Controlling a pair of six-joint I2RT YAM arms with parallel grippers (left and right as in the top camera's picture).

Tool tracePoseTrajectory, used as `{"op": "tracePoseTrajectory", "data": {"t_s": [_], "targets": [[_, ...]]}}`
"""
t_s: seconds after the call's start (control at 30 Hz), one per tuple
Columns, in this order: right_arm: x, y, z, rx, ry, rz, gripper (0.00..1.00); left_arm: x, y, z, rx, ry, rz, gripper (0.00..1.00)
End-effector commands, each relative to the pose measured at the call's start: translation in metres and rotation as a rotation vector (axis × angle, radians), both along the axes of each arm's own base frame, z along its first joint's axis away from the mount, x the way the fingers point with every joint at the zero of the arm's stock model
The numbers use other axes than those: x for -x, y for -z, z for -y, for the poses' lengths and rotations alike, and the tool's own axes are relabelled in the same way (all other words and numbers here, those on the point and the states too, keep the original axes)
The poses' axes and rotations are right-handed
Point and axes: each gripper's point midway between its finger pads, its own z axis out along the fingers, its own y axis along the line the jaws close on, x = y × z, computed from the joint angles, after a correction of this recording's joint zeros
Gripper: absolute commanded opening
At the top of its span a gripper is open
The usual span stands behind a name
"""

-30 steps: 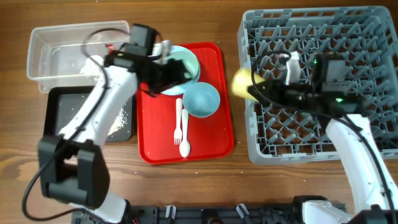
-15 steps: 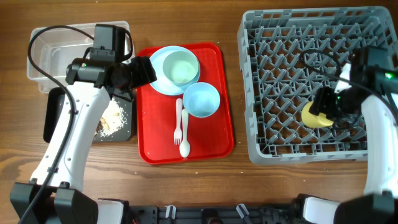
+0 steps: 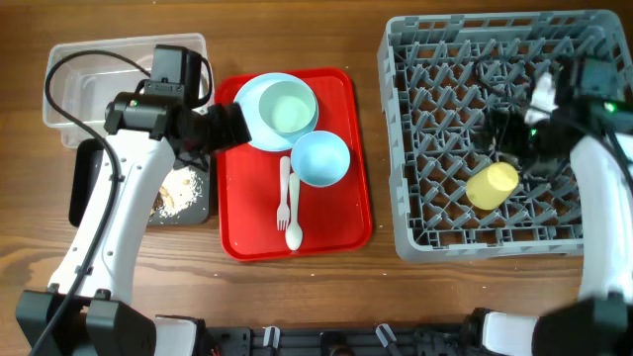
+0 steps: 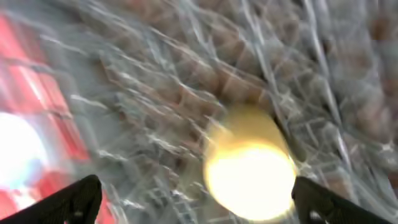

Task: Sort waste into correct bins and load items into the dishwasher rack
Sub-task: 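Grasp the yellow cup with right gripper and place it in the rack, then grasp the light-blue bowl with right gripper and place it in the rack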

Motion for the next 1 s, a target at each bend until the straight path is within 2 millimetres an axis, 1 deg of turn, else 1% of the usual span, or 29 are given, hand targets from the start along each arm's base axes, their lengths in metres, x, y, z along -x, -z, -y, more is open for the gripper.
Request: {"op": "tracePoseTrajectory", "data": {"t_s": [0.0,0.03,0.07,0.1,0.13,0.17,0.2,0.23,0.27,0.37,0.4,0.43,0.47,0.5,0.53,0.57,0.6,0.63,0.67,0.7,0.73,0.77,0.8,0.83,0.87,0.93,0.97], "targets": [[-0.017,-0.086,-0.078,-0.170,-0.298,0.360,1.00,0.012,0.003,-0.018,-0.047,-0.061,-0.053,0.97],[-0.018,-0.092,-0.097,-0.172,-0.354,0.390,0.98,0.013,0.004,-0.024,-0.043,-0.095,-0.061,0.97],[-0.018,-0.090,-0.122,-0.182,-0.422,0.391,0.91,0.013,0.004,-0.033,-0.035,-0.143,-0.067,0.97],[-0.018,-0.081,-0.146,-0.158,-0.485,0.372,0.88,0.012,0.004,-0.046,-0.025,-0.214,-0.072,0.97],[-0.020,-0.071,-0.159,-0.126,-0.496,0.344,0.86,0.012,0.004,-0.053,-0.022,-0.243,-0.073,0.98],[-0.021,-0.052,-0.178,-0.076,-0.524,0.293,0.82,0.011,0.004,-0.062,-0.020,-0.271,-0.072,0.97],[-0.020,-0.037,-0.193,-0.054,-0.561,0.259,0.79,0.011,0.004,-0.066,-0.020,-0.284,-0.072,0.97],[-0.021,-0.015,-0.211,-0.040,-0.580,0.204,0.79,0.012,0.004,-0.071,-0.020,-0.299,-0.072,0.98],[-0.023,0.015,-0.225,-0.024,-0.563,0.126,0.79,0.012,0.004,-0.073,-0.020,-0.305,-0.072,0.98],[-0.022,0.077,-0.246,-0.027,-0.565,-0.025,0.79,0.011,0.004,-0.073,-0.019,-0.306,-0.071,0.98],[-0.018,0.101,-0.249,-0.015,-0.570,-0.088,0.75,0.011,0.004,-0.073,-0.020,-0.306,-0.071,0.99],[-0.017,0.119,-0.248,0.000,-0.539,-0.137,0.71,0.011,0.004,-0.073,-0.020,-0.306,-0.071,0.99],[-0.016,0.133,-0.245,0.008,-0.511,-0.175,0.67,0.011,0.004,-0.073,-0.020,-0.306,-0.071,0.99],[-0.015,0.151,-0.245,0.010,-0.488,-0.216,0.56,0.011,0.004,-0.073,-0.020,-0.306,-0.071,0.99],[-0.015,0.156,-0.245,0.010,-0.478,-0.224,0.48,0.011,0.004,-0.073,-0.020,-0.306,-0.071,0.99],[-0.017,0.158,-0.246,0.009,-0.477,-0.221,0.23,0.011,0.004,-0.073,-0.020,-0.306,-0.071,0.99],[-0.020,0.156,-0.248,0.005,-0.475,-0.206,0.13,0.011,0.004,-0.073,-0.020,-0.306,-0.071,0.99],[-0.025,0.148,-0.249,-0.001,-0.473,-0.183,0.09,0.011,0.004,-0.073,-0.020,-0.306,-0.071,0.99],[-0.032,0.136,-0.247,0.000,-0.463,-0.149,0.08,0.011,0.004,-0.073,-0.019,-0.306,-0.069,0.99],[-0.043,0.112,-0.241,0.022,-0.444,-0.086,0.04,0.010,0.004,-0.073,-0.019,-0.306,-0.067,0.99],[-0.053,0.083,-0.233,0.060,-0.420,-0.012,0.04,0.010,0.004,-0.073,-0.019,-0.306,-0.066,0.99],[-0.065,0.050,-0.219,0.128,-0.380,0.079,0.04,0.010,0.004,-0.073,-0.019,-0.306,-0.065,0.99],[-0.076,0.012,-0.200,0.212,-0.318,0.192,0.04,0.010,0.004,-0.073,-0.019,-0.306,-0.064,0.99],[-0.082,-0.013,-0.187,0.270,-0.269,0.269,0.04,0.010,0.004,-0.073,-0.019,-0.306,-0.064,0.99],[-0.086,-0.040,-0.170,0.338,-0.203,0.353,0.04,0.010,0.004,-0.073,-0.019,-0.306,-0.064,0.99],[-0.095,-0.106,-0.119,0.554,0.025,0.550,0.04,0.009,0.003,-0.073,-0.019,-0.306,-0.060,0.99],[-0.099,-0.126,-0.102,0.672,0.080,0.605,0.04,0.008,0.003,-0.073,-0.018,-0.306,-0.057,0.99]]}}
